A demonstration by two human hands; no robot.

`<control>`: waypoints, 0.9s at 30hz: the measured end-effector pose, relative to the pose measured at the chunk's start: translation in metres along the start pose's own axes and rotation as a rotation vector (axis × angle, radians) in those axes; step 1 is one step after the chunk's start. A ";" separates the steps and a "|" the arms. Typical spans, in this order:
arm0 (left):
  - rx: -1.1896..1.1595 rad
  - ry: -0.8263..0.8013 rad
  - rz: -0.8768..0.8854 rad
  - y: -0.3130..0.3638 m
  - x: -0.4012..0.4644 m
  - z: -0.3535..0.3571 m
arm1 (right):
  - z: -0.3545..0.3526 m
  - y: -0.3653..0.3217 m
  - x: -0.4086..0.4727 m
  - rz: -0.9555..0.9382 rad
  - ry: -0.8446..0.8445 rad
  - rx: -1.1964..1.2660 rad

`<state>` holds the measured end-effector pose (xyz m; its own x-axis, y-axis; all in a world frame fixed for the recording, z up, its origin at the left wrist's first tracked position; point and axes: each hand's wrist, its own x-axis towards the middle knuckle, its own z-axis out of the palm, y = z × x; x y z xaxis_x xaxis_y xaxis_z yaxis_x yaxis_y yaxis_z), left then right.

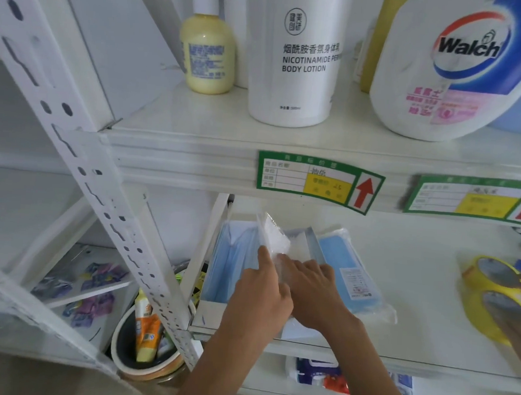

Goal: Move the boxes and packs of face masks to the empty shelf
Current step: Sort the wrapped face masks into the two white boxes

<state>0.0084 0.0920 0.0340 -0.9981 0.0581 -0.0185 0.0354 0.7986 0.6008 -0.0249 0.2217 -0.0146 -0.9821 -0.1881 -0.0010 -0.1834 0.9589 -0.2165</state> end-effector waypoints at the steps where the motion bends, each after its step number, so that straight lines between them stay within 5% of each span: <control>1: 0.006 -0.005 0.003 0.000 -0.001 0.000 | 0.000 -0.001 0.001 -0.004 -0.003 -0.021; 10: 0.037 -0.083 0.003 -0.003 0.021 0.008 | 0.000 -0.010 0.004 0.025 0.010 -0.142; 18: 0.345 -0.043 0.153 0.008 0.033 0.022 | 0.002 -0.001 -0.019 0.085 0.289 0.231; 27: 0.252 -0.121 0.320 -0.019 0.037 0.033 | 0.009 -0.002 -0.041 0.243 0.363 0.004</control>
<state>-0.0276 0.0985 -0.0045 -0.9223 0.3849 0.0345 0.3686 0.8495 0.3774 0.0161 0.2261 -0.0232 -0.9478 0.1306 0.2908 0.0546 0.9652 -0.2558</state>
